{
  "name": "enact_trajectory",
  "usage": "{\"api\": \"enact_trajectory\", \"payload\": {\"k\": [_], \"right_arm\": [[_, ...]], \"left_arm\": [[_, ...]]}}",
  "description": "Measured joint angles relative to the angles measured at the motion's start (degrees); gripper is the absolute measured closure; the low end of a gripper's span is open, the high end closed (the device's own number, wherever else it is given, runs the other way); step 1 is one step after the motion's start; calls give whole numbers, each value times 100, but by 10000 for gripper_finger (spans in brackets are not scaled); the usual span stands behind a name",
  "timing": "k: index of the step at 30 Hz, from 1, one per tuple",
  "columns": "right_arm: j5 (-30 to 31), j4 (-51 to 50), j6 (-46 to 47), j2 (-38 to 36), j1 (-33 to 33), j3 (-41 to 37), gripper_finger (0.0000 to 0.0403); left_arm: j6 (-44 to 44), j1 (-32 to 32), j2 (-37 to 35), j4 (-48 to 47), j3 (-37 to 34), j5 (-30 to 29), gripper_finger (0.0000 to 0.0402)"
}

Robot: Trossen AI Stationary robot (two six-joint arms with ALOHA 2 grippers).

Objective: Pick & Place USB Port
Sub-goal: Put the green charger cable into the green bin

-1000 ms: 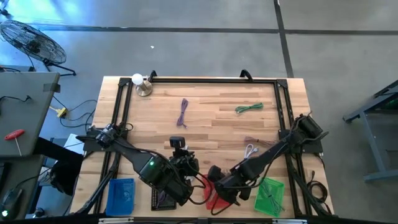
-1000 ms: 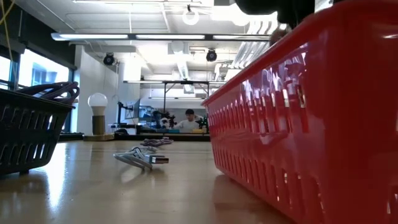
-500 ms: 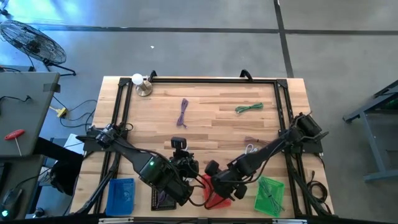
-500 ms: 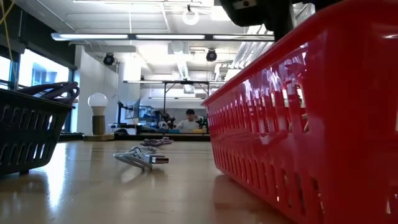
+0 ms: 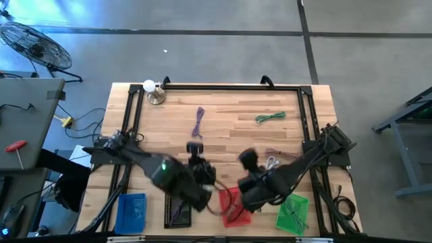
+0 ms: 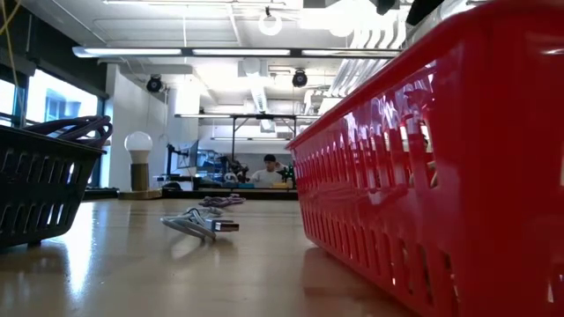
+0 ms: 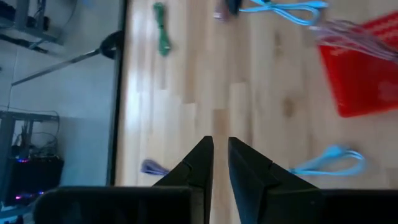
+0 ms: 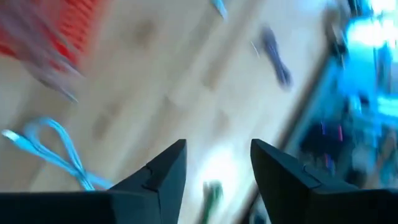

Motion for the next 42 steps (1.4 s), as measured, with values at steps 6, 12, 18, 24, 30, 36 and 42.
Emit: {"api": "enact_trajectory", "payload": {"k": [6, 12, 18, 24, 30, 36, 42], "right_arm": [[419, -377, 644, -827, -336, -48, 238], [244, -275, 953, -1999, -1337, -284, 237], [-645, 638, 242, -3130, -3148, -697, 238], [-2822, 1877, -1076, -3782, -5180, -1573, 238], [-4199, 2510, -2156, -3763, -6594, -2795, 238], [-4638, 3333, -2715, -3751, -7249, -4043, 237], [-4636, 3491, -2434, -3624, -7285, -4398, 237]], "left_arm": [[481, 634, -457, -2, 0, -109, 357], [723, 1546, -867, -3, 1, 397, 357], [821, 2635, -993, -3, 2, 1190, 357], [1187, 3652, -997, 16, -458, 1816, 357], [1643, 4499, -987, 818, -1581, 2639, 357], [2541, 4888, -980, 2460, -2702, 4151, 357], [3040, 4997, -980, 3828, -3621, 5189, 357]]}}
